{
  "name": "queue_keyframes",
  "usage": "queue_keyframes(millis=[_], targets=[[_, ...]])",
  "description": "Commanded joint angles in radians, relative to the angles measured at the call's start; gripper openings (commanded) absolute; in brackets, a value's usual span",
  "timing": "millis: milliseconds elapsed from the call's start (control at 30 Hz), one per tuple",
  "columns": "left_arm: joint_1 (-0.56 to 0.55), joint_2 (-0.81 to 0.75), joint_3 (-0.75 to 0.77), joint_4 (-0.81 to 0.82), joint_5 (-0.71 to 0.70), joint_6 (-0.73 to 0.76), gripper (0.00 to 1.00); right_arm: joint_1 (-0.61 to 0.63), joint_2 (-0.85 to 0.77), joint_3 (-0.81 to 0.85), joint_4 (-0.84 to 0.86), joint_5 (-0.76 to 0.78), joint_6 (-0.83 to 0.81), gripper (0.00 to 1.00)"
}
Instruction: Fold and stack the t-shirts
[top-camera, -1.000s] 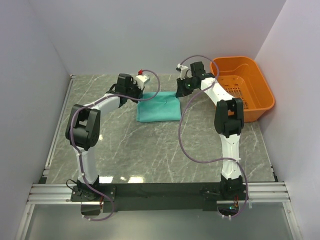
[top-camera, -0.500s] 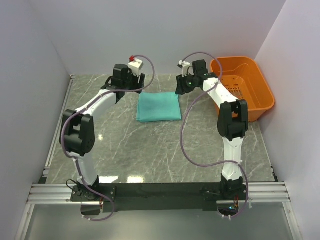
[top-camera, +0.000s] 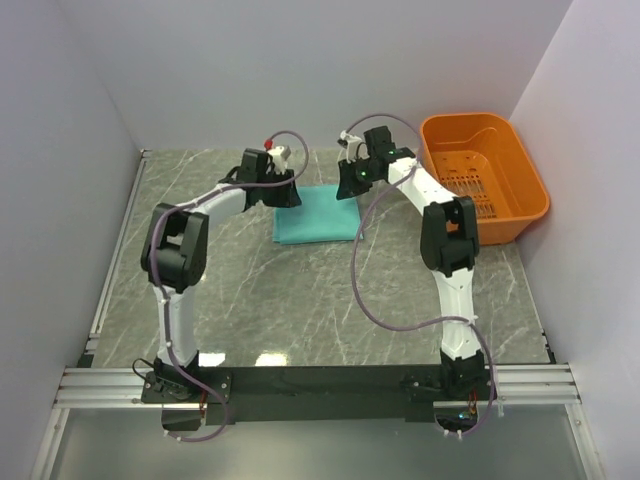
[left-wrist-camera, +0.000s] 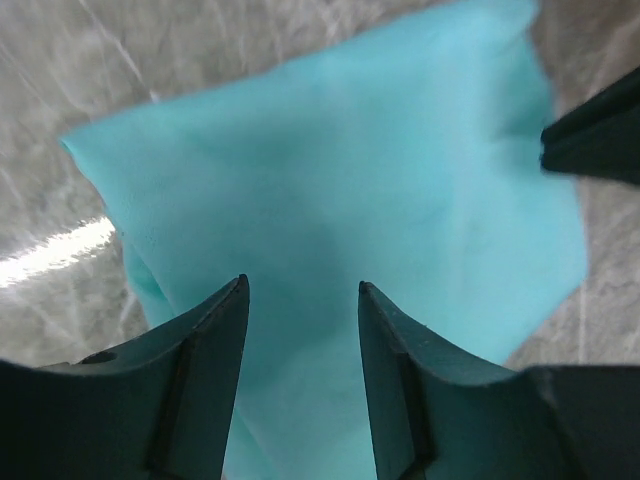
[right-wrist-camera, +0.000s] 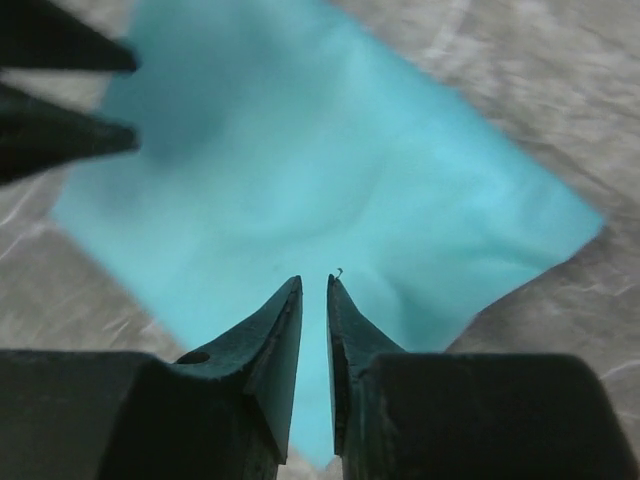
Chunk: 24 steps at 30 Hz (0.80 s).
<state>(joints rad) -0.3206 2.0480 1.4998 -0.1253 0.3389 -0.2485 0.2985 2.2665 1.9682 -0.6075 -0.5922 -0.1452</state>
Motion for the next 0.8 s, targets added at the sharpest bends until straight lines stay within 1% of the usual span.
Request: queue_keyframes(millis=[0,133,233,433,500,533,600,633,667,733,767], targets=[[-0.002,0.047,0.068,0.007,0.016,-0.066,0.52,-0.007,0.085,0.128,0.005,0.161,0.119,0.22],[0.003,0.101,0.077,-0.005,-0.011,-0.075,0.53,-0.009,0.120,0.156,-0.024,0.281,0.139,0.22],[0.011,0.103,0.059,0.004,-0.021,-0.075,0.53,-0.016,0.119,0.155,-0.054,0.342,0.141,0.22],[0.018,0.075,0.056,0.003,-0.055,-0.068,0.54,-0.038,0.062,0.103,-0.051,0.456,0.144,0.24],[0.018,0.057,0.057,0.003,-0.096,-0.064,0.55,-0.042,0.053,0.107,-0.063,0.469,0.138,0.25],[0.018,0.020,0.050,0.019,-0.112,-0.061,0.55,-0.044,0.036,0.106,-0.077,0.471,0.128,0.26],[0.018,-0.056,0.011,0.044,-0.158,-0.061,0.58,-0.044,-0.004,0.063,-0.077,0.454,0.079,0.29],[0.018,-0.086,-0.004,0.056,-0.172,-0.061,0.60,-0.047,-0.056,0.043,-0.081,0.416,0.052,0.31],[0.018,-0.115,-0.016,0.064,-0.176,-0.061,0.64,-0.044,-0.083,0.003,-0.092,0.341,-0.015,0.32],[0.018,-0.201,-0.073,0.069,-0.189,-0.073,0.67,-0.045,-0.174,-0.037,-0.154,0.220,-0.097,0.37],[0.018,-0.228,-0.101,0.072,-0.184,-0.080,0.70,-0.045,-0.209,-0.096,-0.167,0.169,-0.163,0.38]])
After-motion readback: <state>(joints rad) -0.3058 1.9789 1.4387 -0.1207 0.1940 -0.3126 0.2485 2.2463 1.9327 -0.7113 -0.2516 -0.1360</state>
